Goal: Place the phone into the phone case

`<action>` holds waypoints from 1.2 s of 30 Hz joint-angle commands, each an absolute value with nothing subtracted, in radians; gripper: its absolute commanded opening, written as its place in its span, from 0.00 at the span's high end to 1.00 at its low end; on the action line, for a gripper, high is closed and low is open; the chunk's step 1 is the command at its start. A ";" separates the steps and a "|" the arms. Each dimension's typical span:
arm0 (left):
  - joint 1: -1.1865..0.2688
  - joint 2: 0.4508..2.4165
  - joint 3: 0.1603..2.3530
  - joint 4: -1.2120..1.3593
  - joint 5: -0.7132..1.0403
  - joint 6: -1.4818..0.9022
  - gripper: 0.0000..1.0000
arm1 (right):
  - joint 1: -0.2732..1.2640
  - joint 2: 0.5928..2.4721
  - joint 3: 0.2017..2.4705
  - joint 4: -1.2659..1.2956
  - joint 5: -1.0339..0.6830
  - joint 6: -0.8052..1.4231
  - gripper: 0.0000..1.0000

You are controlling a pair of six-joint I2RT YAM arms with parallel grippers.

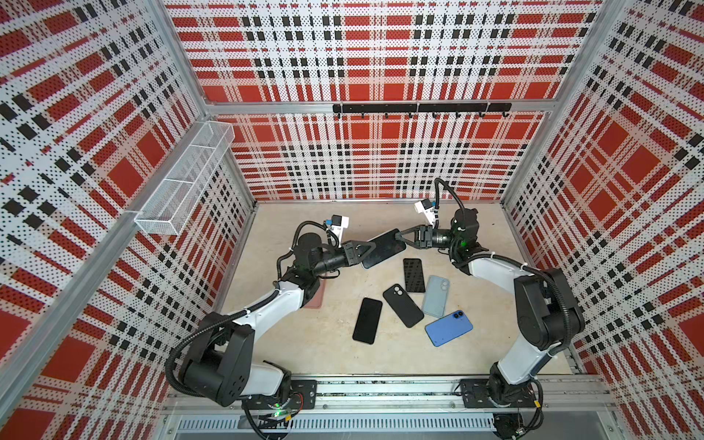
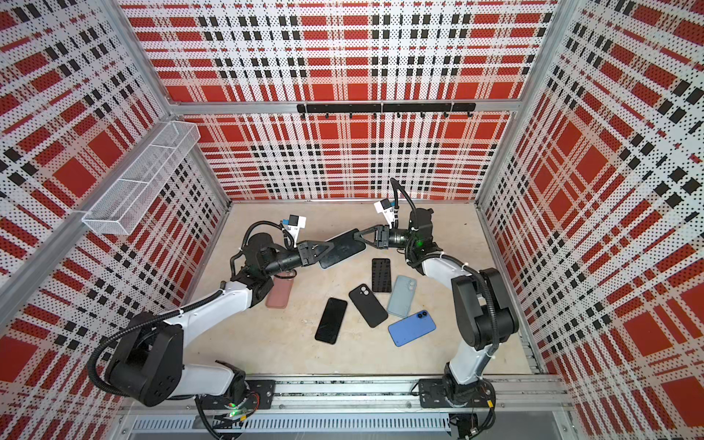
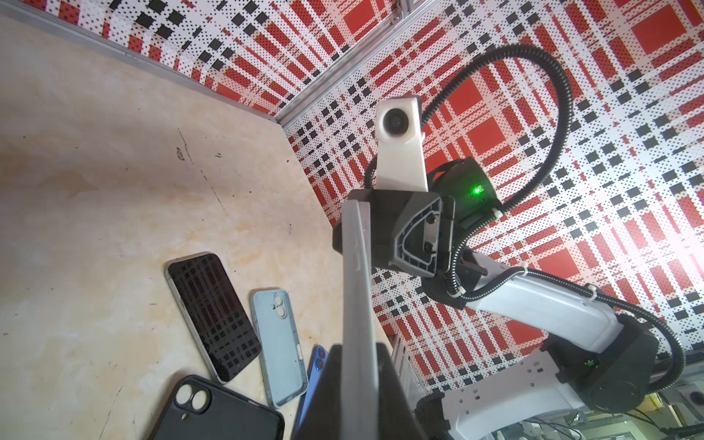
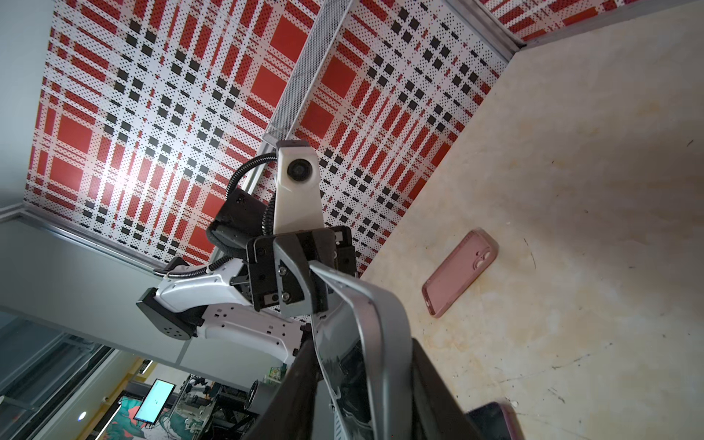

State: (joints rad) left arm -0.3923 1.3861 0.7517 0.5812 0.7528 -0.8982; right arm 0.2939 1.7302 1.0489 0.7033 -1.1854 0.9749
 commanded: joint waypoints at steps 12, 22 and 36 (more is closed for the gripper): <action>-0.441 1.401 0.773 0.609 0.743 -0.928 0.93 | 0.299 1.810 1.104 1.046 -1.177 1.155 0.67; -0.448 1.420 0.788 0.609 0.738 -0.933 0.94 | 0.299 1.812 1.096 1.039 -1.171 1.138 0.84; -0.446 1.422 0.787 0.599 0.696 -0.946 0.94 | 0.298 1.605 1.093 0.459 -0.957 0.591 0.69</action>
State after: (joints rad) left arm -0.4404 1.4246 0.7609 0.5911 0.7349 -0.9428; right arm 0.2924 1.7096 1.0683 0.6296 -1.0809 0.8112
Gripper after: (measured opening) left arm 0.136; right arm 0.280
